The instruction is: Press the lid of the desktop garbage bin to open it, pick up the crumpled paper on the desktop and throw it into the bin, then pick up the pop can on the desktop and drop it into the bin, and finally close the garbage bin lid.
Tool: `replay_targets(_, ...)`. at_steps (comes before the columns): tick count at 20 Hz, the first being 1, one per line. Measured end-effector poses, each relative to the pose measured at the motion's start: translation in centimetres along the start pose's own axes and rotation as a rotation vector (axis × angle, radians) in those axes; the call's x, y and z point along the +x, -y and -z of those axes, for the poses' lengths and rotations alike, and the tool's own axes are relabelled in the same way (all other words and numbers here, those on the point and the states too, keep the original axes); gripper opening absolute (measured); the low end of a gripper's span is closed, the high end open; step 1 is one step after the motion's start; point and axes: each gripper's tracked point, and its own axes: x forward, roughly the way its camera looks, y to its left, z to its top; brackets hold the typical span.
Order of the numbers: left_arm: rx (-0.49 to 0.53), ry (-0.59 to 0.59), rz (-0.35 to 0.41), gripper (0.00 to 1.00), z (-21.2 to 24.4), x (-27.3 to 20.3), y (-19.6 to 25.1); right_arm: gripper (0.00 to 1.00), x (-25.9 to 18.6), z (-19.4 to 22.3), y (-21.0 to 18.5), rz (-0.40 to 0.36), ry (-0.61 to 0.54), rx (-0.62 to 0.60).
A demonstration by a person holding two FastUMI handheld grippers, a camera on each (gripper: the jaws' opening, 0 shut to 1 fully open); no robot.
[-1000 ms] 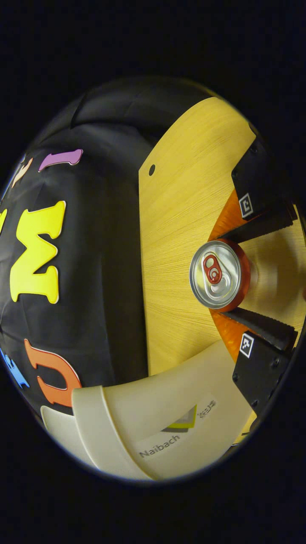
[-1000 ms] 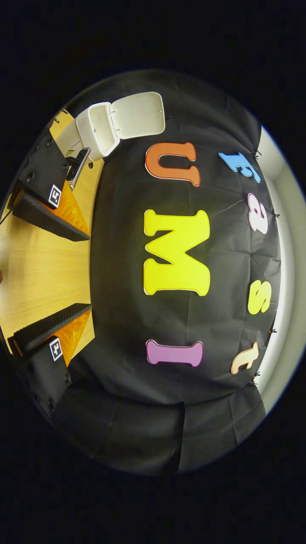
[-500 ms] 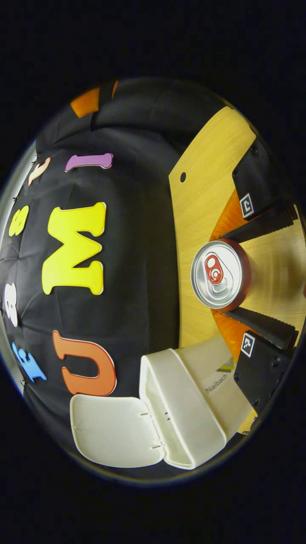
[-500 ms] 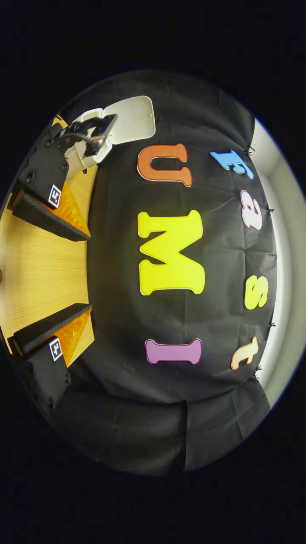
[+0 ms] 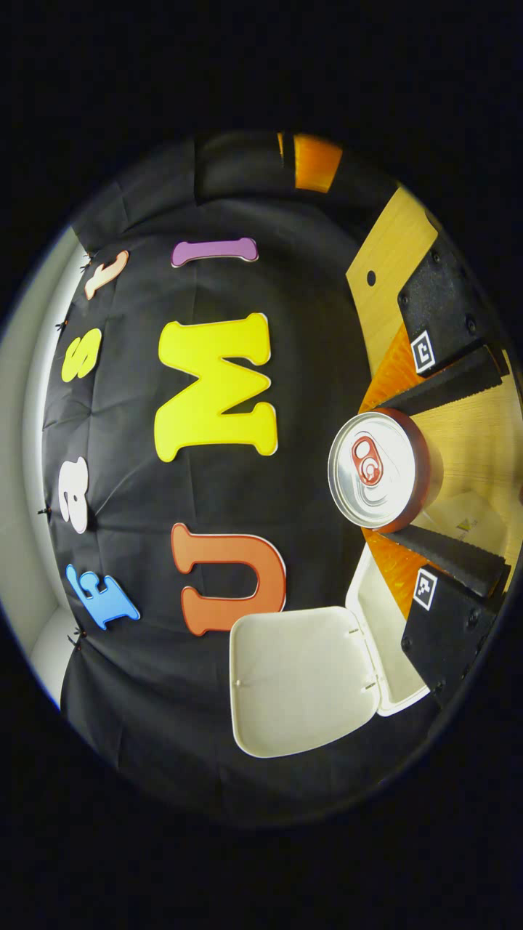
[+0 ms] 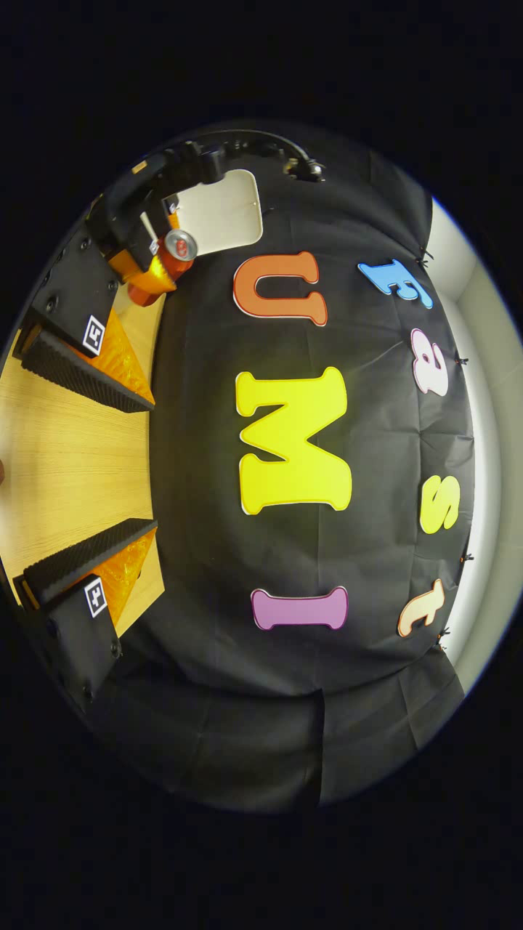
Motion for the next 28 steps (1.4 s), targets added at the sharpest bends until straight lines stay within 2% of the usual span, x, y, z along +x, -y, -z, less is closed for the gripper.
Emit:
replay_targets(6,0.033,0.034,-0.109,0.82,-2.3,0.9,-5.4,0.94,0.1,-0.4,-0.8,-0.009,0.001,-0.004)
replay_targets(12,0.043,0.020,-0.189,0.82,-1.9,1.7,-8.8,0.94,0.1,0.4,-1.7,-0.017,-0.009,-0.014)
replay_targets(17,0.035,0.020,-0.225,0.82,-1.5,2.0,-10.0,0.95,0.2,0.0,-1.9,-0.019,-0.013,-0.021)
replay_targets(19,0.026,0.025,-0.243,0.88,-1.5,2.1,-10.4,0.94,0.2,0.0,-1.7,-0.018,-0.014,-0.021)
replay_targets(20,0.024,0.021,-0.245,0.99,-1.3,2.2,-10.5,0.95,0.2,0.0,-1.6,-0.017,-0.013,-0.019)
replay_targets(28,0.017,0.020,-0.244,0.99,-2.0,1.8,-10.4,0.94,0.3,0.7,-1.6,-0.028,-0.013,-0.015)
